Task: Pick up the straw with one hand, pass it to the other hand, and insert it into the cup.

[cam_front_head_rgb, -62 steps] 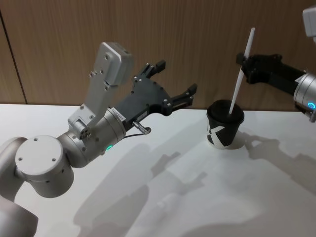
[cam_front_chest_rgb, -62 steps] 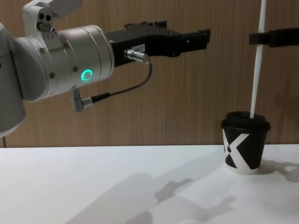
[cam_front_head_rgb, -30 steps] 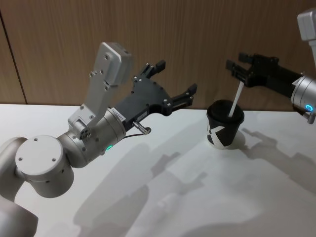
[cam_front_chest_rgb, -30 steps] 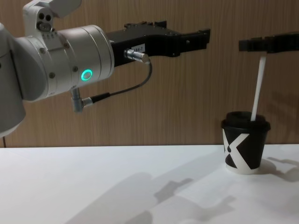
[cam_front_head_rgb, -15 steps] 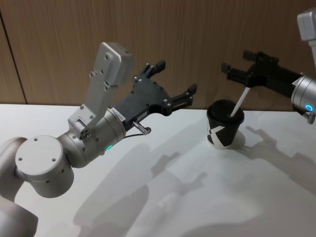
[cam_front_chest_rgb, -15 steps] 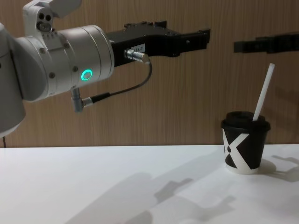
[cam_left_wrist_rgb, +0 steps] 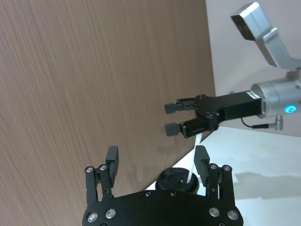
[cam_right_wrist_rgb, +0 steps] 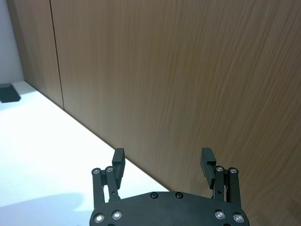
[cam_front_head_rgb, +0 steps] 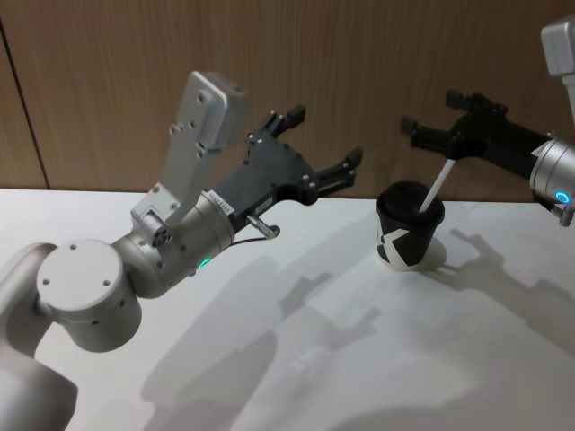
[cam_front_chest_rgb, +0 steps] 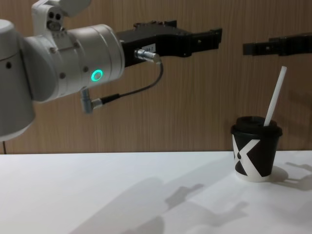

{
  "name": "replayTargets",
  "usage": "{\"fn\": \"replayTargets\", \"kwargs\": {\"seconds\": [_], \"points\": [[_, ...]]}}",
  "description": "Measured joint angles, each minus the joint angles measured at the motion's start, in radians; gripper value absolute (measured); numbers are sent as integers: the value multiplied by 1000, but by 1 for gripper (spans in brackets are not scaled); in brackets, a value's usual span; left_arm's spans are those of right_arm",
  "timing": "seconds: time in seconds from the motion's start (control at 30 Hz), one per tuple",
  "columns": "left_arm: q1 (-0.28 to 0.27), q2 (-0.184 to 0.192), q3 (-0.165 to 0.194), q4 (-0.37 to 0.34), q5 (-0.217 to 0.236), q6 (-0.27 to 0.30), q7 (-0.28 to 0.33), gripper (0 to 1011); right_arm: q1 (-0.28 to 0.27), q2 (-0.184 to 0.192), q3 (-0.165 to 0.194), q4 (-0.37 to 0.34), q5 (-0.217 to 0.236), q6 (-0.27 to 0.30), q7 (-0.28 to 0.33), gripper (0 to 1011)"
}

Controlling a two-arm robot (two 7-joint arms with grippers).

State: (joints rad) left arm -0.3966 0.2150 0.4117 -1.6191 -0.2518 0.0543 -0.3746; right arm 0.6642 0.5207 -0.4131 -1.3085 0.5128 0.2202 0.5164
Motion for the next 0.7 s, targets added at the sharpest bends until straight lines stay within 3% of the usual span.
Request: {"fn": "replayTargets", "kwargs": {"seconds": [0.7], "points": [[-90,-83,19,125,55,-40,79,1003,-110,19,30,-124,-45,-80,-68,1001]]}}
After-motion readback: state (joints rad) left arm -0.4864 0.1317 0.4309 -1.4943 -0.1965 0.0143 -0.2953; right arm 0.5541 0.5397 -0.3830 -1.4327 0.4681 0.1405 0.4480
